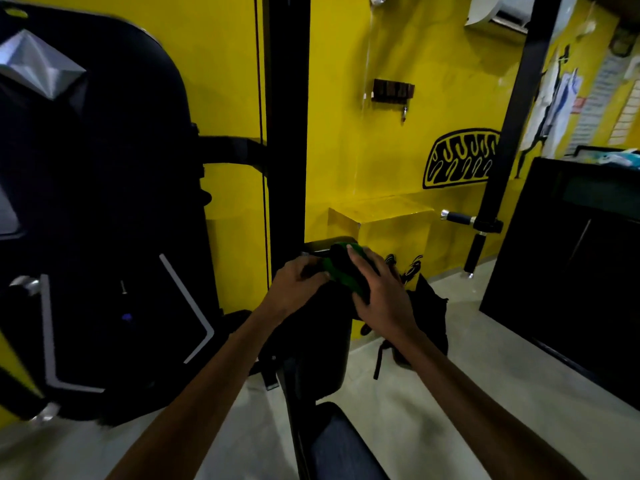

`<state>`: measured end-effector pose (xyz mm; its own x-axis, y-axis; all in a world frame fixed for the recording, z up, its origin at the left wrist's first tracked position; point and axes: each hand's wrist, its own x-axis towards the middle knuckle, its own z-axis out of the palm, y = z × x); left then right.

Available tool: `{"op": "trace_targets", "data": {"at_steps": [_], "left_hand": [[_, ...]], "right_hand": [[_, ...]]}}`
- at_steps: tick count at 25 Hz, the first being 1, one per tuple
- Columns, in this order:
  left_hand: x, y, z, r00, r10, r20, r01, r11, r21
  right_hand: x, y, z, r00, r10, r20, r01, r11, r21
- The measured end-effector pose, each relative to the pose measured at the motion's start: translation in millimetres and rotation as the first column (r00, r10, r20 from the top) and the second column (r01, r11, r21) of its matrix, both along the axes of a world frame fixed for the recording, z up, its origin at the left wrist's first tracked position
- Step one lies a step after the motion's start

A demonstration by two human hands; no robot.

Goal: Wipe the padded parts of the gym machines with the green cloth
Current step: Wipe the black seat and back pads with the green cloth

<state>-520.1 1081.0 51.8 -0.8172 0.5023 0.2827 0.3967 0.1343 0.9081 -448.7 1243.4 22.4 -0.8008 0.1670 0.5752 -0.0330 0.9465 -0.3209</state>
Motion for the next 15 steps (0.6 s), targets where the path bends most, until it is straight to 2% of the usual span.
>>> {"op": "trace_targets", "data": {"at_steps": [2,3,5,7,9,11,13,15], "left_hand": [[-30.1,4.2,-7.3,0.924,0.014,-0.382,-0.108,0.968,-0.225],[-42.7,6.2,-8.9,0.875,-0.029,-0.484,-0.132,0.947,-0.294],[-75.7,21.1,-12.8,0.825,-0.086,-0.558,-0.167,0.907,-0.386],[-91.7,34.3,-18.4,0.781,-0.117,-0.614,-0.214,0.874,-0.437],[-100.8,47.0,-26.4,0.745,-0.159,-0.648,-0.283,0.804,-0.523],[-107.3,52.9,-36.1,0.684,-0.171,-0.709,-0.372,0.754,-0.541],[-110.8,55.6,-41.6,0.673,-0.174,-0.719,-0.408,0.723,-0.558],[-112.8,57.0,-44.0,0.665,-0.159,-0.729,-0.424,0.724,-0.544]], "right_hand": [[-19.4,19.2,4.4,0.997,-0.071,-0.017,0.071,0.997,0.004],[-27.5,26.0,7.8,0.995,-0.095,-0.015,0.095,0.995,0.016],[-57.8,43.1,12.1,0.990,-0.140,0.000,0.140,0.989,0.038],[-78.2,49.5,15.2,0.987,-0.157,0.033,0.151,0.978,0.142],[-100.1,56.6,13.7,0.983,-0.152,0.098,0.124,0.961,0.249],[-118.6,62.6,14.6,0.976,-0.127,0.179,0.070,0.954,0.291],[-134.6,72.1,19.1,0.968,-0.090,0.234,0.026,0.964,0.265],[-142.2,80.9,17.0,0.975,0.015,0.221,-0.044,0.991,0.127]]}}
